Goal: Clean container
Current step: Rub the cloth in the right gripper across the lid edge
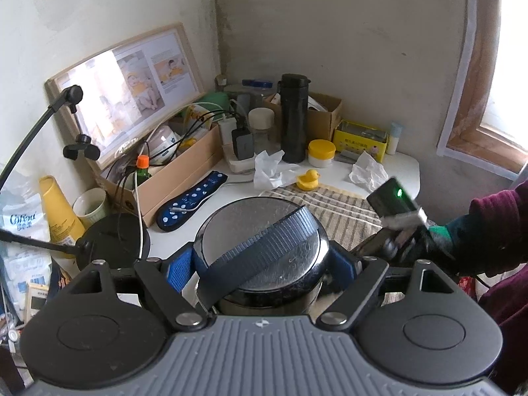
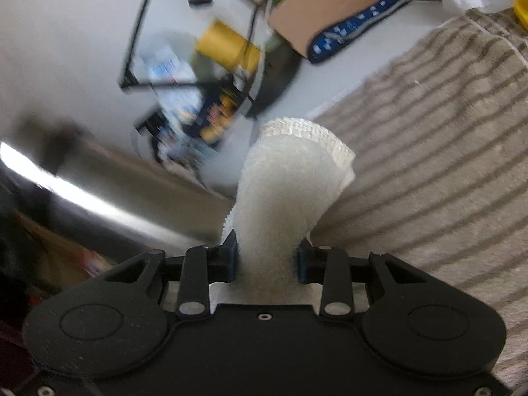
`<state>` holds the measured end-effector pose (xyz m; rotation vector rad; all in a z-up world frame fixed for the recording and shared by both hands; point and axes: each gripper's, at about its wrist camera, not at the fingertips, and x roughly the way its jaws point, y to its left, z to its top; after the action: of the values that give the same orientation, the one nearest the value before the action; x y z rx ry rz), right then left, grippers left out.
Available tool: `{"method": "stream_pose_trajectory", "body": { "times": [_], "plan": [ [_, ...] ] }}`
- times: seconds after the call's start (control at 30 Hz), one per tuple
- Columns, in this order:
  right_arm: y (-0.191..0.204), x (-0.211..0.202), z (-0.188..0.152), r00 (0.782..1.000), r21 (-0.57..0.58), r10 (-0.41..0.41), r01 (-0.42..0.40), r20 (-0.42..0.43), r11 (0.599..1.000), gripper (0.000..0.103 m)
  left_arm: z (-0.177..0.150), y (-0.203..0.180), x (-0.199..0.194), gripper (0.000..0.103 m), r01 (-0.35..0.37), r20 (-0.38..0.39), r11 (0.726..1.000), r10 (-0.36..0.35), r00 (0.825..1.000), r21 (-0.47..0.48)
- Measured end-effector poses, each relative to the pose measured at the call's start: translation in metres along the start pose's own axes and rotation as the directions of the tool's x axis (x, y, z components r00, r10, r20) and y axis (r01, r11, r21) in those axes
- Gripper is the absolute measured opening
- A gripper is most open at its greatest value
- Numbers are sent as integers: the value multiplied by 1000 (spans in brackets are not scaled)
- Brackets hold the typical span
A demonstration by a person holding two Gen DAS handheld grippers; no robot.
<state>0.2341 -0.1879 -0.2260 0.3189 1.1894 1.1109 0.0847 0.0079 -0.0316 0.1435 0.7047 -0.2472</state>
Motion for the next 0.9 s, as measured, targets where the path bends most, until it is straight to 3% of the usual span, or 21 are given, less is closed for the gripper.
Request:
{"method": "stream_pose_trajectory", "body": {
  "times": [0.2,0.43,0.73,0.77,0.9],
  "plan": [
    [12,9,-4,996,-126,-85,81,-21,989,32,-16,19,-11,83,69,51,998,-69,996,16],
    [20,11,0,993,-164,-104,95,-47,982,32,-41,41,-31,83,106,116,994,-101,988,-37],
    [28,16,1,987,-191,-144,129,-68,973,32,-59,46,-41,83,123,158,992,-116,981,-36],
    [28,15,3,989,-173,-128,114,-71,978,32,-60,47,-41,83,126,159,991,-119,980,-36],
    [19,3,12,996,15,85,-84,-21,996,32,-58,49,-42,83,156,158,988,-155,975,6]
  ]
}}
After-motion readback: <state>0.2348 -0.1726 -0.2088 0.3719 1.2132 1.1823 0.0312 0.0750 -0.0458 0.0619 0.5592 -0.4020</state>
